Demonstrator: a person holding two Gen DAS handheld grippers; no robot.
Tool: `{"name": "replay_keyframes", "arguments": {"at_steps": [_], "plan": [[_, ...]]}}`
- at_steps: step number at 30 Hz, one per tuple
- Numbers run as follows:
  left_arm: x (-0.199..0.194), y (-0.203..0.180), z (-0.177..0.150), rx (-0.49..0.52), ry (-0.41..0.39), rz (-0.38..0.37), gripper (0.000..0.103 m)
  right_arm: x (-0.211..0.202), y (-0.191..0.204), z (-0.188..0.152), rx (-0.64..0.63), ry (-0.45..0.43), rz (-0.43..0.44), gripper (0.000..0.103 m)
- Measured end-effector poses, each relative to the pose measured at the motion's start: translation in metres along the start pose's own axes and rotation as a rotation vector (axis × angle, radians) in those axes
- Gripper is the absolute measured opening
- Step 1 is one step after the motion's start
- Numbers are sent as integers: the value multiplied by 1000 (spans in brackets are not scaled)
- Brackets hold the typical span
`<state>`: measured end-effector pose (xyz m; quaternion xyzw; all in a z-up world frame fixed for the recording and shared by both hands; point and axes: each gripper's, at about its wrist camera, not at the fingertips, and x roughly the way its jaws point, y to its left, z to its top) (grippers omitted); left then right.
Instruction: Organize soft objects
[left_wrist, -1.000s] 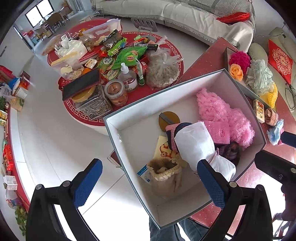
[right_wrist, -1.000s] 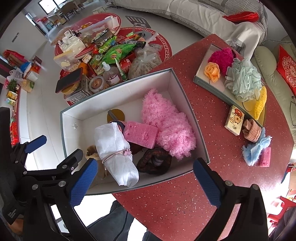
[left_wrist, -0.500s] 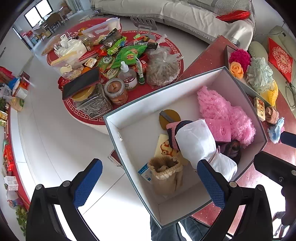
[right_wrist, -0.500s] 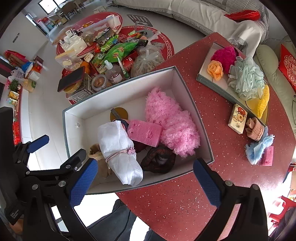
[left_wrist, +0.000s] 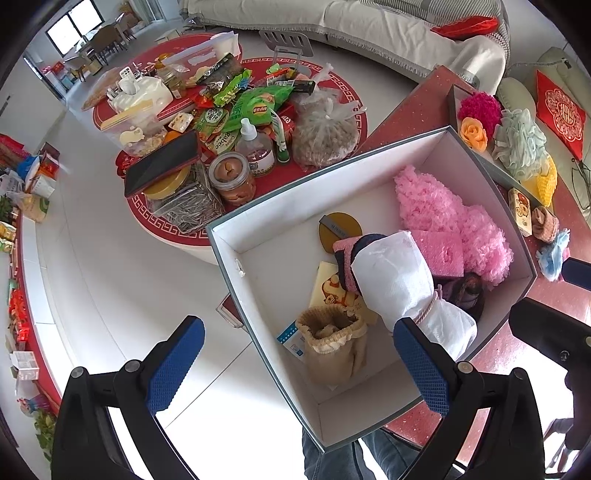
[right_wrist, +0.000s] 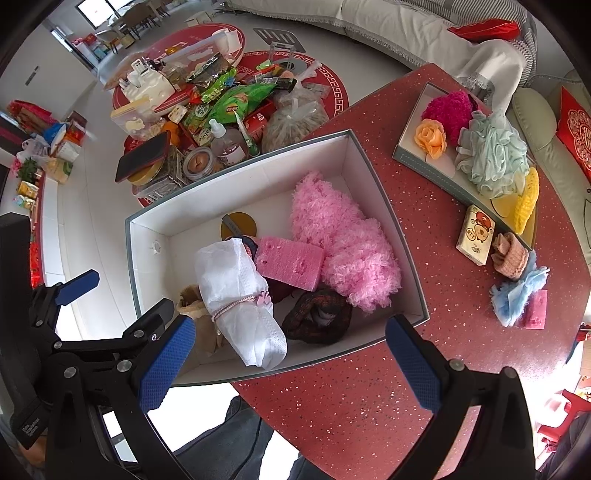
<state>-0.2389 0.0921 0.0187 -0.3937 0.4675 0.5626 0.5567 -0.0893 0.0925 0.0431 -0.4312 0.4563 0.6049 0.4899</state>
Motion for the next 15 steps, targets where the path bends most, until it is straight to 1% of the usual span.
{"name": "replay_keyframes", "arguments": {"at_steps": [15], "plan": [[4, -1, -1, 8, 10, 12, 103, 0, 0, 0, -1, 1, 3, 103]]}}
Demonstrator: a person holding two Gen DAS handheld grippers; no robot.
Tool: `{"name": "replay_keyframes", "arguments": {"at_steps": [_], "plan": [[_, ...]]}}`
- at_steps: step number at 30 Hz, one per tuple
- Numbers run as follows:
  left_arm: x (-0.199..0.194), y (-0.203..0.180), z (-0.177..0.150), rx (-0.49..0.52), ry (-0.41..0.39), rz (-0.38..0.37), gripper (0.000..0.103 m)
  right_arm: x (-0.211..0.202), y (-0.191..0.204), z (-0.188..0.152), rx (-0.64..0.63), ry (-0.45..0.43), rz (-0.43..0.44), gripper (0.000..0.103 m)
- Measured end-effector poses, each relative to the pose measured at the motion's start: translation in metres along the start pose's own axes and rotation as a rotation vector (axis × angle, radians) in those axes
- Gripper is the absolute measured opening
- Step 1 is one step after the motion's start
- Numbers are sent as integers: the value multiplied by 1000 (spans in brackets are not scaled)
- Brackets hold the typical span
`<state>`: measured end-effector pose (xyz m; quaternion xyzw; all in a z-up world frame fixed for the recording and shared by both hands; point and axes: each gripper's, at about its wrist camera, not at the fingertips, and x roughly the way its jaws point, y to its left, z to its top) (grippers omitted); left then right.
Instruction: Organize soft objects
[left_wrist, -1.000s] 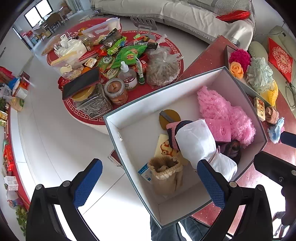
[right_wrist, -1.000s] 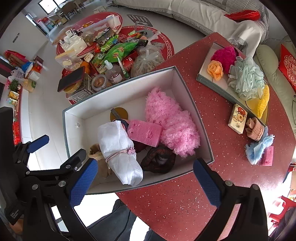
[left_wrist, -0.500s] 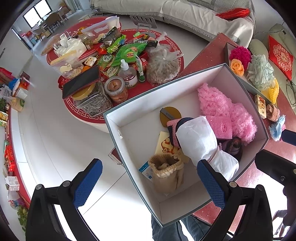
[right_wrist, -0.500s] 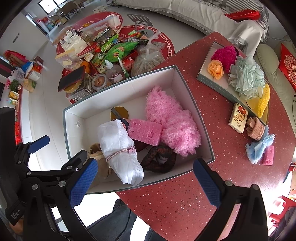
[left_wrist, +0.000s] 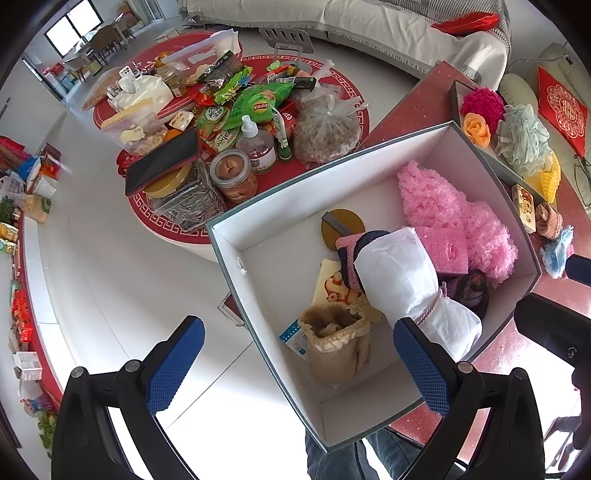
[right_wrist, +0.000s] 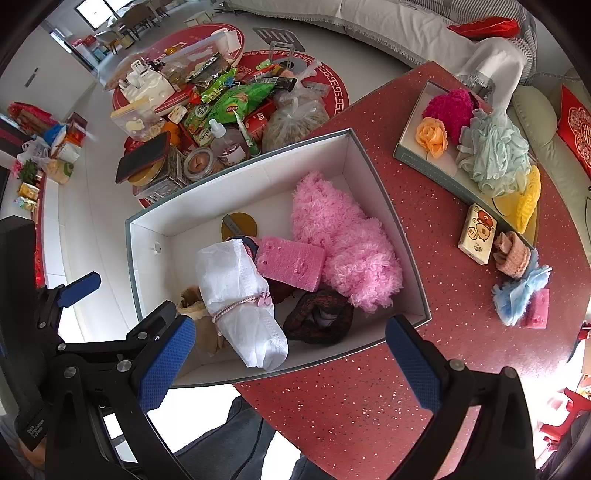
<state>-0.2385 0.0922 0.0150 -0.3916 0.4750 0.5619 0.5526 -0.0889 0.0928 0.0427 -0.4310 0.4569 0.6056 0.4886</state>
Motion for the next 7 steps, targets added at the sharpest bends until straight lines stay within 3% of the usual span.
{"name": "replay_keyframes", "arguments": {"at_steps": [7], "plan": [[-1, 3, 0, -17, -19, -26, 103, 1, 1, -1, 4, 5, 1, 103]]}}
